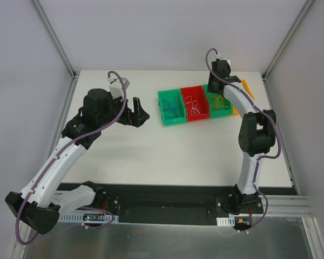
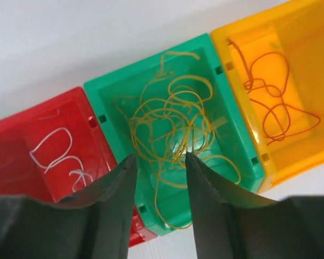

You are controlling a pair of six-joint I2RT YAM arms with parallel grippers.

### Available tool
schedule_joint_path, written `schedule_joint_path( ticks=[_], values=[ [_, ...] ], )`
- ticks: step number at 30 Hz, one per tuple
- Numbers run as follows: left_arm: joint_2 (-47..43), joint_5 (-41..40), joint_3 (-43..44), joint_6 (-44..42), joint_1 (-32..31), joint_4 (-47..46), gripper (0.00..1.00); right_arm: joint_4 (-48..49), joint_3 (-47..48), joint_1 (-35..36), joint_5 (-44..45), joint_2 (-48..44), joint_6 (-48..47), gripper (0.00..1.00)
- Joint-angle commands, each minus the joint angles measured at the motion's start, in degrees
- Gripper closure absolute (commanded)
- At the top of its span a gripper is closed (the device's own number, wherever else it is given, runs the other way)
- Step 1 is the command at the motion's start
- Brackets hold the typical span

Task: Untangle the cables

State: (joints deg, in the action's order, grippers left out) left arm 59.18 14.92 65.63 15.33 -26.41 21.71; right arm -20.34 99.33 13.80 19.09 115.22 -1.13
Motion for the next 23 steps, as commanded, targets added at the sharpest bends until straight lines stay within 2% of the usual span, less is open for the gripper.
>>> schedule_joint_path(
  ticks=[1, 3, 4, 8, 10, 12, 15, 18, 21, 23],
  values=[
    [0.1, -0.1, -0.8, -2.0, 0.3, -2.6, 0.01, -7.4, 6.0, 0.3, -2.7, -5.5, -1.3, 0.45],
    [-0.3, -0.2, -0.8, -1.9, 0.2, -2.8, 0.01, -10.4, 3.4, 0.8, -1.2, -11.3, -0.5, 0.27],
    [-0.6, 0.0, -0.8, -1.7, 0.2, -3.0, 0.01, -11.7, 1.2, 1.1, -0.7, -14.2, -0.3, 0.23],
    [-4.1, 1.9, -2.1, -0.2, 0.2, -4.3, 0.01, -13.9, -12.5, 5.0, 1.6, -30.4, -0.7, 0.12],
    [-7.7, 3.4, -4.5, 1.6, 0.2, -6.2, 0.01, -12.4, -21.9, 9.3, 3.5, -40.3, -0.7, 0.08],
    [-12.4, 3.9, -8.2, 3.8, 0.2, -9.0, 0.01, -9.9, -31.7, 12.3, 1.9, -50.7, 0.5, 0.05],
    [-20.8, 3.7, -15.3, 6.5, 0.2, -12.4, 0.01, -5.9, -45.8, 14.8, -5.5, -66.7, 4.6, 0.0],
    [-28.0, 3.6, -21.9, 8.7, 0.2, -14.2, 0.01, -4.9, -57.0, 15.4, -11.8, -81.1, 8.3, 0.04],
    [-34.3, 2.8, -27.2, 10.5, 0.2, -14.4, 0.01, -3.7, -63.2, 15.7, -15.3, -95.8, 10.4, 0.04],
    [-38.2, 2.7, -29.7, 11.9, 0.2, -14.3, 0.01, -5.6, -63.7, 15.7, -14.4, -101.9, 11.4, 0.04]
  ],
)
